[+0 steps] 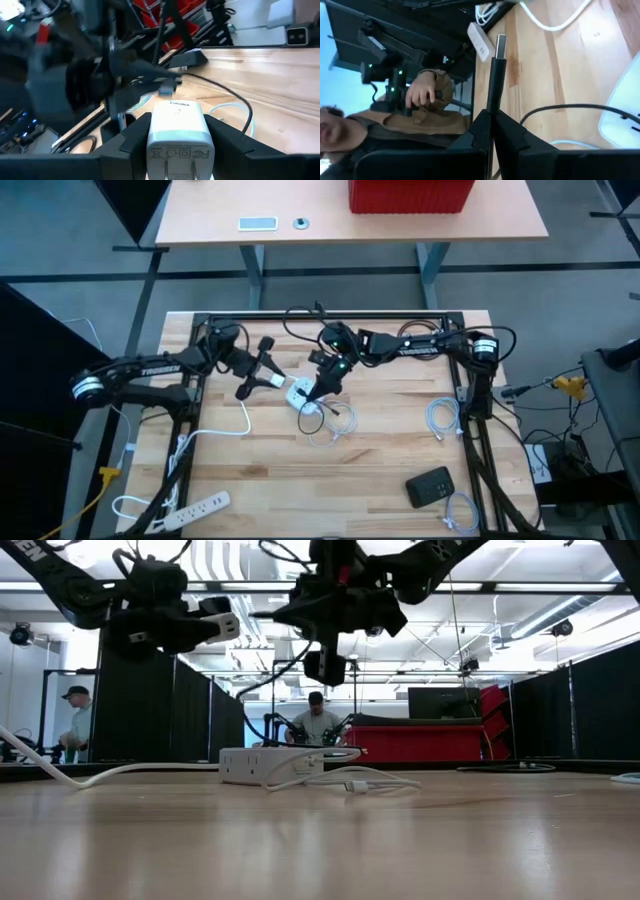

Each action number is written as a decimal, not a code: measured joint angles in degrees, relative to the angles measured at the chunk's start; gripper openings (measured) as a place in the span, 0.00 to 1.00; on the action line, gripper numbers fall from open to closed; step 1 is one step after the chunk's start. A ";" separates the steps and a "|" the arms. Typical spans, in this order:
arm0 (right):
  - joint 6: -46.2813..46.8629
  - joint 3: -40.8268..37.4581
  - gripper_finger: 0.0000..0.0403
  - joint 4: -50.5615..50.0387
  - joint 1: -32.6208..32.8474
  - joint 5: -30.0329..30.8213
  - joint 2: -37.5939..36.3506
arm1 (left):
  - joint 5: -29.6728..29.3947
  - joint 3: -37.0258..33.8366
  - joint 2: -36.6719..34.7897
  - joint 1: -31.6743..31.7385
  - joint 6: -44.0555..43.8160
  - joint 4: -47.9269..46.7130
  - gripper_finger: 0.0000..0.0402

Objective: Insert USB
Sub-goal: Insert the left black USB cable into the white charger adapter

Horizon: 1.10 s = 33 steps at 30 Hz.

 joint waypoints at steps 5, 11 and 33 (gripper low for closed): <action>3.61 1.59 0.00 -0.21 0.17 -3.62 3.43 | -9.87 0.63 0.82 -3.70 -0.29 0.18 0.36; 3.50 2.12 0.00 0.13 0.17 -4.15 3.38 | -11.63 0.63 2.04 -5.40 -0.39 -1.16 0.36; 1.70 2.09 0.00 -1.71 0.09 -3.96 3.39 | -11.19 2.09 3.78 -8.84 -4.58 0.64 0.36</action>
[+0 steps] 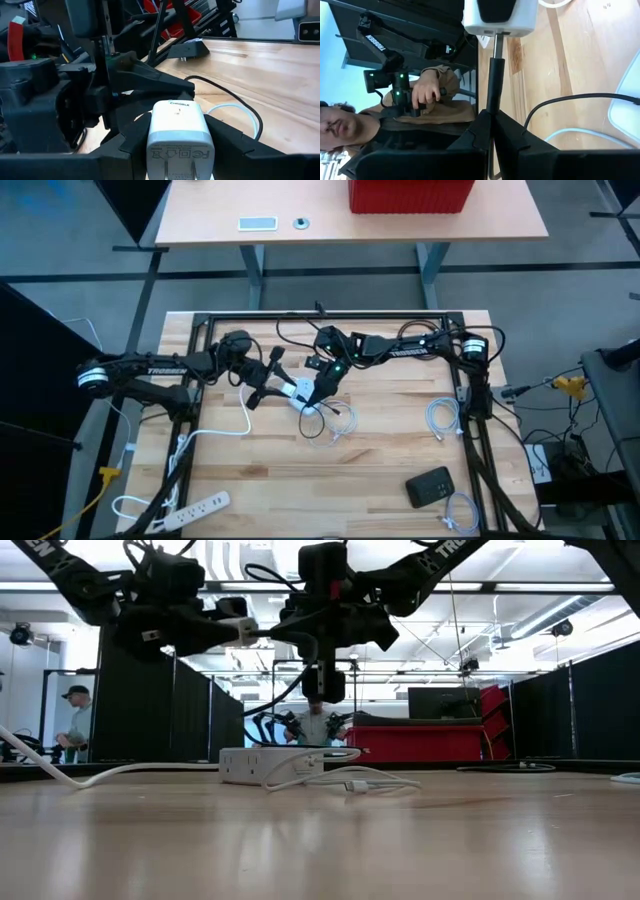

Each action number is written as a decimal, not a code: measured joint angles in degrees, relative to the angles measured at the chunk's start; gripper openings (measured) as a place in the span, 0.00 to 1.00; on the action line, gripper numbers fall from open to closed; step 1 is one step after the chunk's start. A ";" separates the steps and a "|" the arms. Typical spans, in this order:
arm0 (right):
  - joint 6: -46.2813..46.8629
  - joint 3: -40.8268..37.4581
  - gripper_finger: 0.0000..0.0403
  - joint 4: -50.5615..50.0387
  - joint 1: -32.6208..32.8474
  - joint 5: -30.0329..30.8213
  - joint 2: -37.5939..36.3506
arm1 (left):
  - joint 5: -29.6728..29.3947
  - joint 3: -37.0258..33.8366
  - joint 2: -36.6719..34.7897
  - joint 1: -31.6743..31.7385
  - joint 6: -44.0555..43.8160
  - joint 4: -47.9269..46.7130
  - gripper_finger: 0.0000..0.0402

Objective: Insert USB
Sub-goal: Insert the left black USB cable into the white charger adapter

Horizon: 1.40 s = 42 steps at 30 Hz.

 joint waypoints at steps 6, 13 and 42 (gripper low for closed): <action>-0.33 0.00 0.00 0.04 -0.02 0.00 0.00 | 1.33 0.16 -0.01 0.00 -0.53 -2.51 0.36; -1.25 1.09 0.00 -0.09 -0.02 -0.74 0.00 | 1.30 0.16 -0.02 0.00 -0.59 -2.82 0.36; -3.40 2.21 0.00 0.17 0.85 -1.27 0.00 | 1.58 0.16 -0.06 0.11 -0.72 -2.16 0.36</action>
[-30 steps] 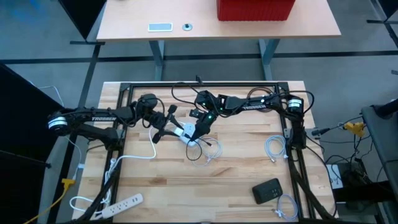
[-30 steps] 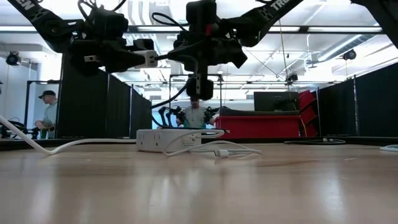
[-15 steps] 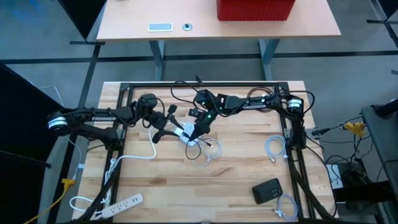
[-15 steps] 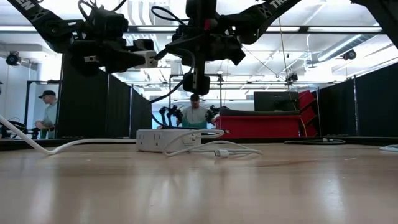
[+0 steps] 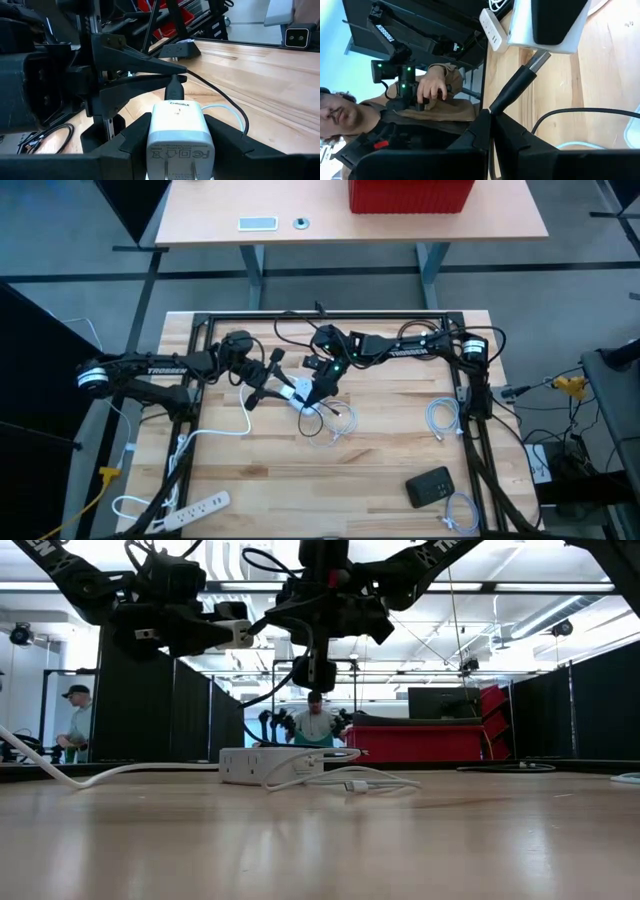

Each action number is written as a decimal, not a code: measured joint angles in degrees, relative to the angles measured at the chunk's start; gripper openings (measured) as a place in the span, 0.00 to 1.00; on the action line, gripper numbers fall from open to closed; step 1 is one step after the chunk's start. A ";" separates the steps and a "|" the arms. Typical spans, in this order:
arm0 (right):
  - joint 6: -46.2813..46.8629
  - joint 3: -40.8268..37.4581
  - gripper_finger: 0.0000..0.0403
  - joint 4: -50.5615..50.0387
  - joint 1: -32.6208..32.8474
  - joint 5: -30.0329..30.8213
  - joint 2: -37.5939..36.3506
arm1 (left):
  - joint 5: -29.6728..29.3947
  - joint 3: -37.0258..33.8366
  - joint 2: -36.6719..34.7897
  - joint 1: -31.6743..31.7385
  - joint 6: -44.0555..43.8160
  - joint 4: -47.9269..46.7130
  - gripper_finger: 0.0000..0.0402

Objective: Insert USB
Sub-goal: Insert the left black USB cable into the white charger adapter

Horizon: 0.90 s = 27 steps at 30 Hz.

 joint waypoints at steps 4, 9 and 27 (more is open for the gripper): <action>-0.88 0.00 0.00 0.00 0.02 -0.08 0.00 | 0.12 0.04 0.00 0.00 -2.09 1.43 0.36; -1.82 0.02 0.00 -0.03 0.07 -0.25 0.00 | 3.10 0.28 0.00 0.04 -2.84 1.97 0.36; -3.81 0.02 0.00 -0.15 0.04 -0.06 0.00 | 7.21 0.31 0.00 -0.42 -6.38 5.51 0.36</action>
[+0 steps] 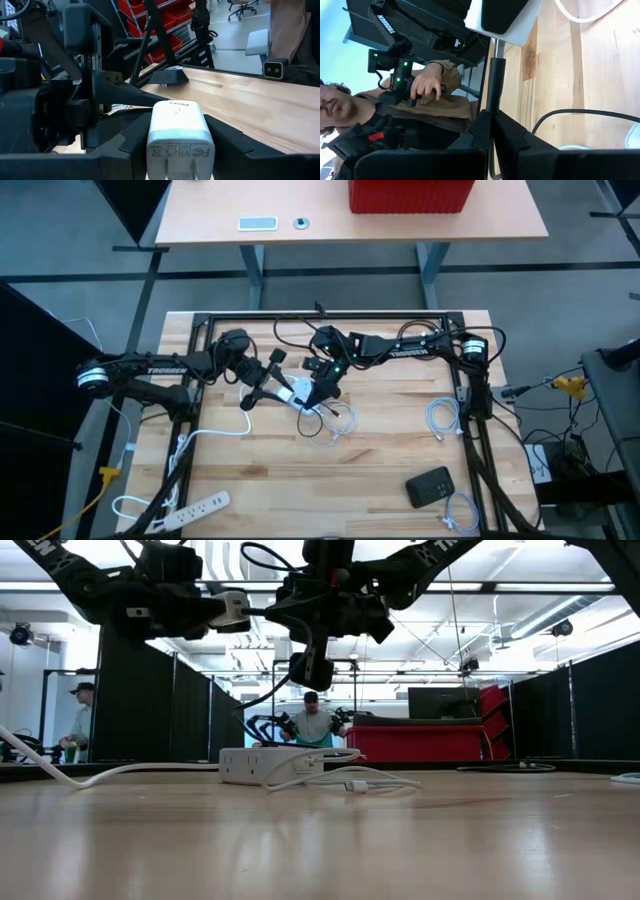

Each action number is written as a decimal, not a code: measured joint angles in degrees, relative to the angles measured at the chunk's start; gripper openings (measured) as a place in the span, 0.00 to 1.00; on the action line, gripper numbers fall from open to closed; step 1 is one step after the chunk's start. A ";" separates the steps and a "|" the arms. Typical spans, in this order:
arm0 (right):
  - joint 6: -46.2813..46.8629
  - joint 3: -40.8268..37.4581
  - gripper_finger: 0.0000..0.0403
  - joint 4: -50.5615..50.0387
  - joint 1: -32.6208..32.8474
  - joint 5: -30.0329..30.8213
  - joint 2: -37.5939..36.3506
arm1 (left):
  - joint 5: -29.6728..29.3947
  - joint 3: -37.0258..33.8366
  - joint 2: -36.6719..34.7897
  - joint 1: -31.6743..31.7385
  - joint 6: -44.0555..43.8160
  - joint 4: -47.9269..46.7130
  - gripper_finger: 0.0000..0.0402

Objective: Insert USB
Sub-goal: Insert the left black USB cable into the white charger adapter

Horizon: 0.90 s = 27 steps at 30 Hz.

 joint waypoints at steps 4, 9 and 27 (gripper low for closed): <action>0.01 0.26 0.00 -0.11 0.00 0.06 0.00 | -0.01 0.00 -0.01 0.00 -0.01 0.01 0.36; -0.08 0.57 0.00 0.06 0.04 0.60 0.00 | -1.05 0.00 -0.02 0.00 -0.69 0.13 0.36; -15.84 0.77 0.00 -13.98 -0.76 16.13 -9.90 | 6.21 -0.04 -1.33 7.50 -47.64 2.75 0.36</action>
